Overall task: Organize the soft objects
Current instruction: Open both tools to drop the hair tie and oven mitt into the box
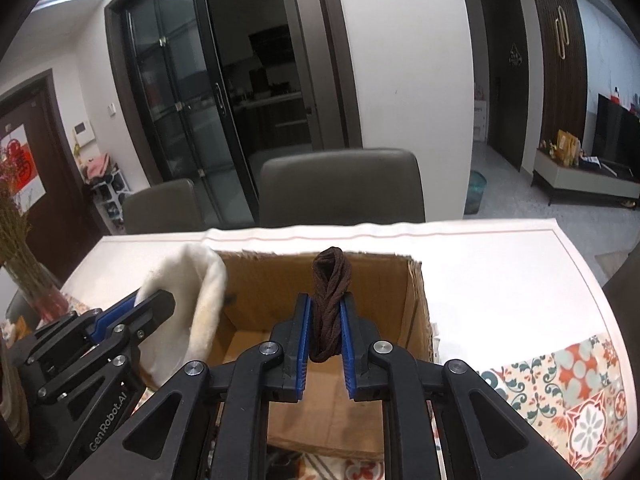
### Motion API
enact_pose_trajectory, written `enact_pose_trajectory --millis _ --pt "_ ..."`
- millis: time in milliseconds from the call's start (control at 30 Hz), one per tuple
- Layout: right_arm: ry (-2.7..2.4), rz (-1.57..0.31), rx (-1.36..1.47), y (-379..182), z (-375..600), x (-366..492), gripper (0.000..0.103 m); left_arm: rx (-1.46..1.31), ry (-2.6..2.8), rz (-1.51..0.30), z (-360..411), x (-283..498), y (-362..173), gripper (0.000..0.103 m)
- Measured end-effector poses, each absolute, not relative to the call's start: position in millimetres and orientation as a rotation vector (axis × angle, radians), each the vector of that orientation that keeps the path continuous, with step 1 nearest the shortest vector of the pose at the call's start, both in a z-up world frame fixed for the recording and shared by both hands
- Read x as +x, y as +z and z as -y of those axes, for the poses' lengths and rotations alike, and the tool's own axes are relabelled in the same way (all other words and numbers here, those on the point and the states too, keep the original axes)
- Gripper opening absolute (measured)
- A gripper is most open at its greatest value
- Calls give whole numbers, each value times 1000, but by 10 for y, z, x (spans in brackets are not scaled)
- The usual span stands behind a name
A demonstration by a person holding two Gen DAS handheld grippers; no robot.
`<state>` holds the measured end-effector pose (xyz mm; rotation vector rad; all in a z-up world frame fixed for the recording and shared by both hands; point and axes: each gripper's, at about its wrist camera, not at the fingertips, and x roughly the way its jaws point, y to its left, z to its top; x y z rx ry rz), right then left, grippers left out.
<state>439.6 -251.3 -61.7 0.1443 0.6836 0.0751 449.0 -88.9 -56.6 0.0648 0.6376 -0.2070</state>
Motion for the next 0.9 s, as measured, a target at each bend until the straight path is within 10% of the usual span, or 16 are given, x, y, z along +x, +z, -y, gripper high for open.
enact_pose_trajectory --millis 133,900 --pt "75 -708 149 -674 2544 4421 48 65 -198 -636 890 4482 -569 38" --pt "40 -583 124 -110 2515 3525 48 32 -175 -533 677 3605 -16 66"
